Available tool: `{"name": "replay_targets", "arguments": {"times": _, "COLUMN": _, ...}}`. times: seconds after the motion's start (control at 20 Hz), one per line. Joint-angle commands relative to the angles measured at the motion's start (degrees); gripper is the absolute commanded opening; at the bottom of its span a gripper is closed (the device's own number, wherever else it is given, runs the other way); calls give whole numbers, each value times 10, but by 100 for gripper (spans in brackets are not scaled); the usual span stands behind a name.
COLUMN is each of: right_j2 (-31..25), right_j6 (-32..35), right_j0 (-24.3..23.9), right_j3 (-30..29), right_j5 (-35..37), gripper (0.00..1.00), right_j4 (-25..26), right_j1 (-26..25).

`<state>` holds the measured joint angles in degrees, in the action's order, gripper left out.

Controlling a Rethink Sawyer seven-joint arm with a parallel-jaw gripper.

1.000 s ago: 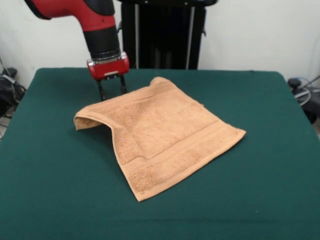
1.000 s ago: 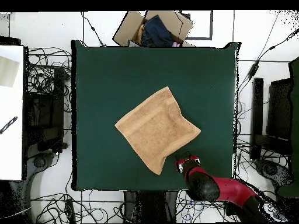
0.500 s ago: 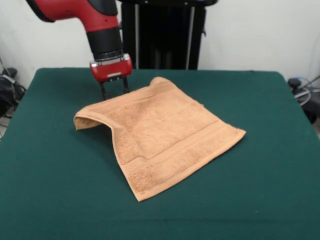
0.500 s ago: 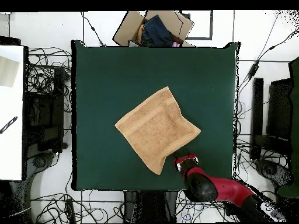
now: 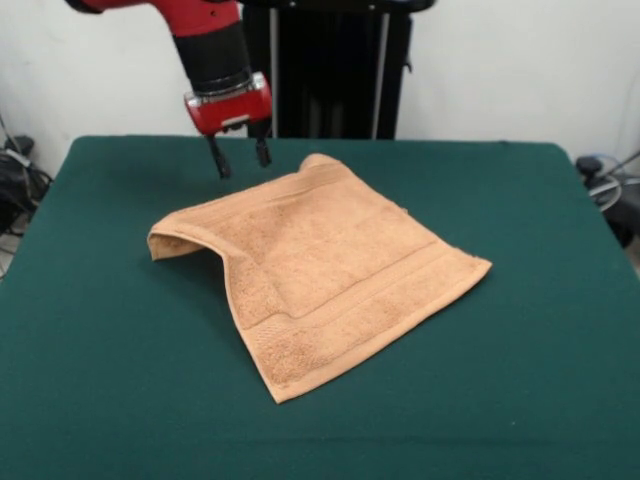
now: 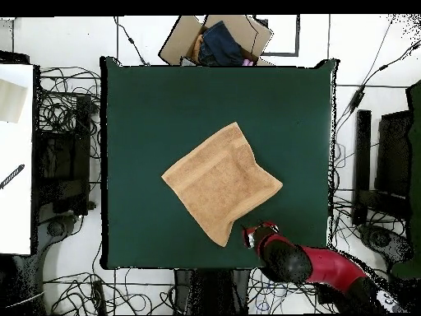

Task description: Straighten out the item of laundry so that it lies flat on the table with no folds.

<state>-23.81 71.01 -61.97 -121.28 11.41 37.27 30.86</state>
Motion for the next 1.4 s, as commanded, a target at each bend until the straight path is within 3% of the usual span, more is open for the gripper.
{"name": "replay_targets", "arguments": {"times": 0.05, "right_j2": -78, "right_j6": 8, "right_j0": 9, "right_j3": -10, "right_j5": 118, "gripper": 100, "right_j4": -60, "right_j1": 76}}
{"name": "replay_targets", "arguments": {"times": 0.45, "right_j2": -101, "right_j6": 15, "right_j0": 7, "right_j3": 11, "right_j5": 114, "gripper": 100, "right_j4": -53, "right_j1": 63}}
{"name": "replay_targets", "arguments": {"times": 0.75, "right_j2": -64, "right_j6": 65, "right_j0": 59, "right_j3": 49, "right_j5": 53, "gripper": 100, "right_j4": -30, "right_j1": 20}}
{"name": "replay_targets", "arguments": {"times": 1.0, "right_j2": -65, "right_j6": 88, "right_j0": 79, "right_j3": 48, "right_j5": 39, "gripper": 100, "right_j4": -54, "right_j1": 25}}
{"name": "replay_targets", "arguments": {"times": 1.4, "right_j2": -74, "right_j6": 99, "right_j0": 114, "right_j3": 57, "right_j5": 76, "gripper": 100, "right_j4": -114, "right_j1": 69}}
